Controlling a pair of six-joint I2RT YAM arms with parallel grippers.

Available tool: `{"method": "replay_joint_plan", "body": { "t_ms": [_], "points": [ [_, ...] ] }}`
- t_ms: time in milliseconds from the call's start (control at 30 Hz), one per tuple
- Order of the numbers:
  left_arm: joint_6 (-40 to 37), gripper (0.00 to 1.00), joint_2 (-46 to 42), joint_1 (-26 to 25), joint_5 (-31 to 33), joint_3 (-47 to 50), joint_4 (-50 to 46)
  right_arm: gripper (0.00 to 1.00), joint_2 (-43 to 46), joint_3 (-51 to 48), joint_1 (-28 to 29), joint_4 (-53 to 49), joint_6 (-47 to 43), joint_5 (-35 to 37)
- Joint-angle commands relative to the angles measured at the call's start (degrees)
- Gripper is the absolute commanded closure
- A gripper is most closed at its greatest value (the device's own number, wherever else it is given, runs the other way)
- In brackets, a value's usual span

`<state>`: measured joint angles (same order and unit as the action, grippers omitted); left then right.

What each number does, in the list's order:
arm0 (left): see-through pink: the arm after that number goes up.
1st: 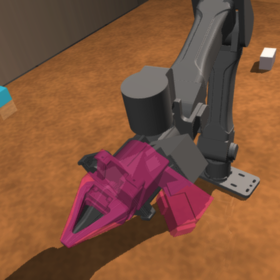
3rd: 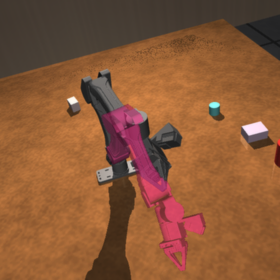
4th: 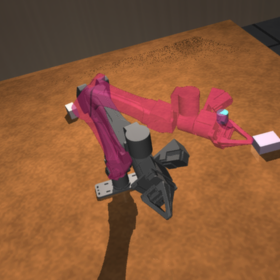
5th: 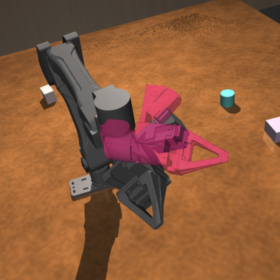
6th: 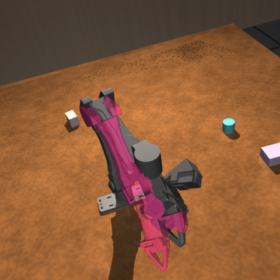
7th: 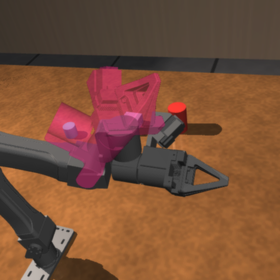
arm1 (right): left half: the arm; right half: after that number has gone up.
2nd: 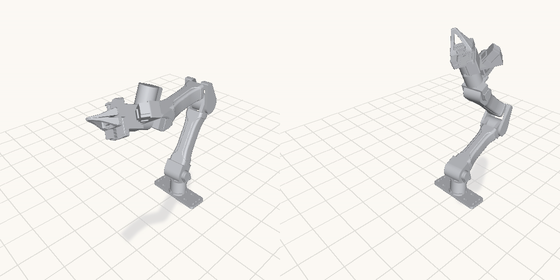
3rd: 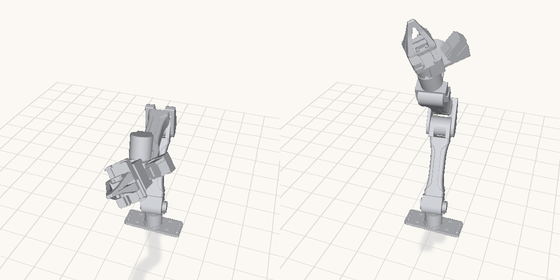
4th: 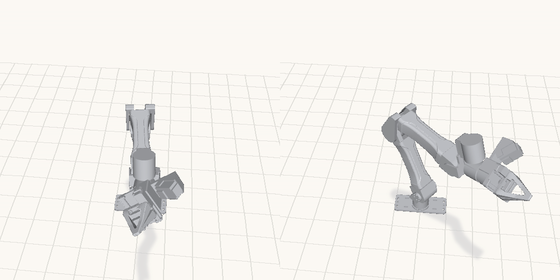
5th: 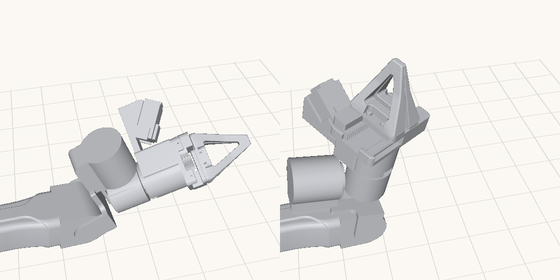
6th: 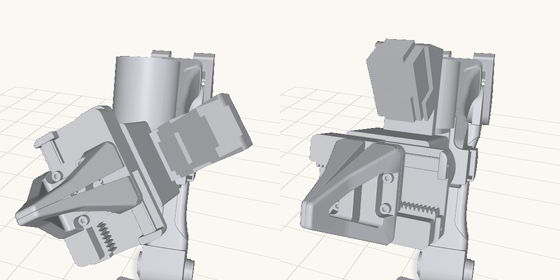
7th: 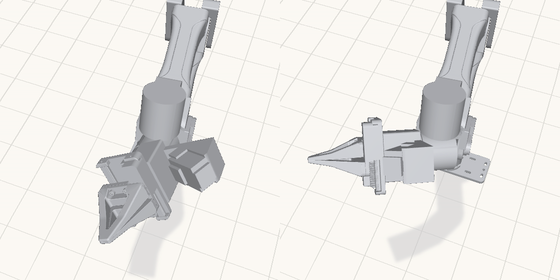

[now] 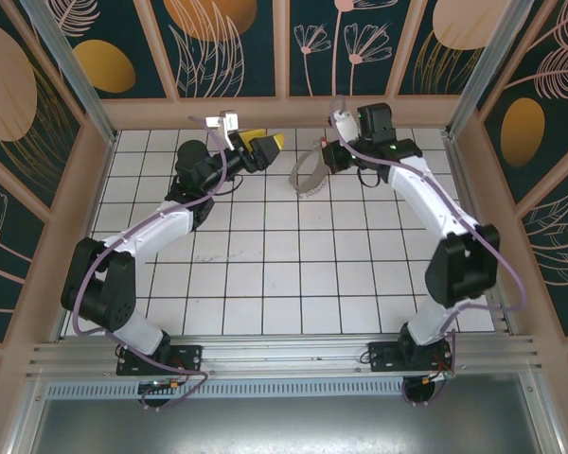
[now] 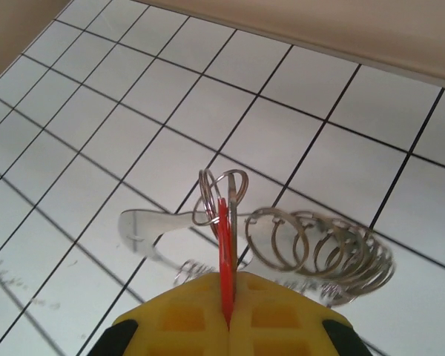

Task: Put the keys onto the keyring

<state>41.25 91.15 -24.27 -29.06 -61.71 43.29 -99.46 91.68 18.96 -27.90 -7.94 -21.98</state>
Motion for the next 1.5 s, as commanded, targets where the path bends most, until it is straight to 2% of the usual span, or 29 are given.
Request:
{"method": "replay_joint_plan", "body": {
  "t_ms": [0,133,233,567,767,1033,1467],
  "points": [
    [-1.9,0.01,-2.3,0.5,1.0,0.5,-1.4,1.00,-4.7,7.3,-0.6,1.1,-1.6,-3.6],
    [-3.0,0.01,-3.5,0.5,1.6,0.4,-3.3,1.00,-10.8,13.5,-0.6,0.1,-1.0,-6.2],
    [-3.3,0.01,-4.0,0.5,1.8,0.5,-3.8,1.00,-12.3,12.2,-0.5,1.8,0.0,-7.8],
    [-0.5,0.02,-2.9,0.5,0.2,1.2,-1.3,1.00,-4.0,-18.6,0.1,17.9,8.5,-7.4],
    [0.7,0.01,-2.4,0.6,-0.9,1.7,0.3,1.00,0.2,-29.5,0.2,21.9,11.5,-5.5],
    [0.9,0.01,-1.9,0.5,-1.3,2.1,0.9,1.00,0.9,-34.3,0.7,23.6,13.3,-6.1],
    [1.9,0.01,-1.0,0.6,-2.1,1.7,2.1,1.00,-0.7,-38.7,4.8,25.3,15.2,-6.2]
  ]
}}
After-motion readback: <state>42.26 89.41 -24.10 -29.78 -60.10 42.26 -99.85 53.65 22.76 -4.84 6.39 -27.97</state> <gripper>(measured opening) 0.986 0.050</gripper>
